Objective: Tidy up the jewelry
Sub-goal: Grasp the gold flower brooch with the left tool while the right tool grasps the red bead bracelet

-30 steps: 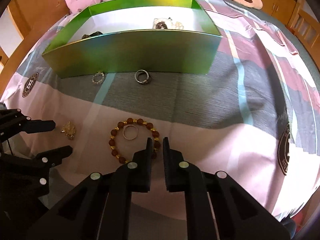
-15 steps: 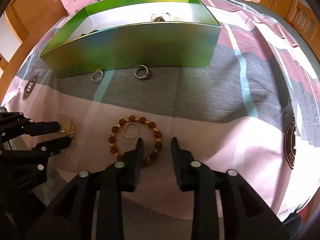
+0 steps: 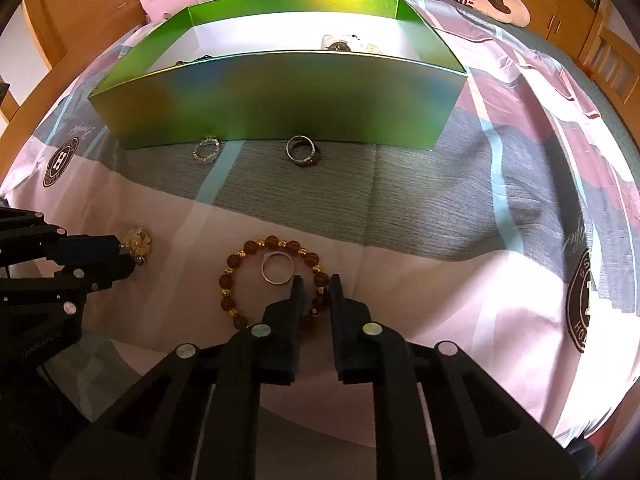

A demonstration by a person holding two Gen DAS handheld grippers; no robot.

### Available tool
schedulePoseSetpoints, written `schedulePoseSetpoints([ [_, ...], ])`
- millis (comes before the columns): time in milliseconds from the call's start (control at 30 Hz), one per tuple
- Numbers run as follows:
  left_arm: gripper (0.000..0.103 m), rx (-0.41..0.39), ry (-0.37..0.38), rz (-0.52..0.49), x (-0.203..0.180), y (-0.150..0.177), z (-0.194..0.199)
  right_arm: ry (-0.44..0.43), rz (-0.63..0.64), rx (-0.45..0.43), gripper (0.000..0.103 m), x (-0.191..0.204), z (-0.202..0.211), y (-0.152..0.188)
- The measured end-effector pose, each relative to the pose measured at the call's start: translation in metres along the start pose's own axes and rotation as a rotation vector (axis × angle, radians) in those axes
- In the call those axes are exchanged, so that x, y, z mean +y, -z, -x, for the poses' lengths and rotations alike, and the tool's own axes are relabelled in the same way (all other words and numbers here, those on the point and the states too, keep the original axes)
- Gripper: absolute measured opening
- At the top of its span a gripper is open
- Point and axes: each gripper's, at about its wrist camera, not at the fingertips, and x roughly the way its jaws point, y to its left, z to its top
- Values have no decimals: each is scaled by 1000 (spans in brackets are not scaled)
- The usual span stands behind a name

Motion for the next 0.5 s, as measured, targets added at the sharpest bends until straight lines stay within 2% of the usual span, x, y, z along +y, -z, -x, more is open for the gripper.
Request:
schedulePoseSetpoints([
  [100, 5, -16, 8, 12, 6, -1, 5, -4, -7, -4, 12, -2, 2, 0],
  [367, 4, -75, 93, 106, 38, -8, 26, -1, -37, -29, 12, -12, 16, -1],
  [433, 9, -70, 108, 131, 44, -9, 27, -3, -40, -27, 12, -13, 16, -1],
  [500, 19, -59, 125, 132, 45, -9, 26, -7, -46, -19, 12, -14, 15, -1],
])
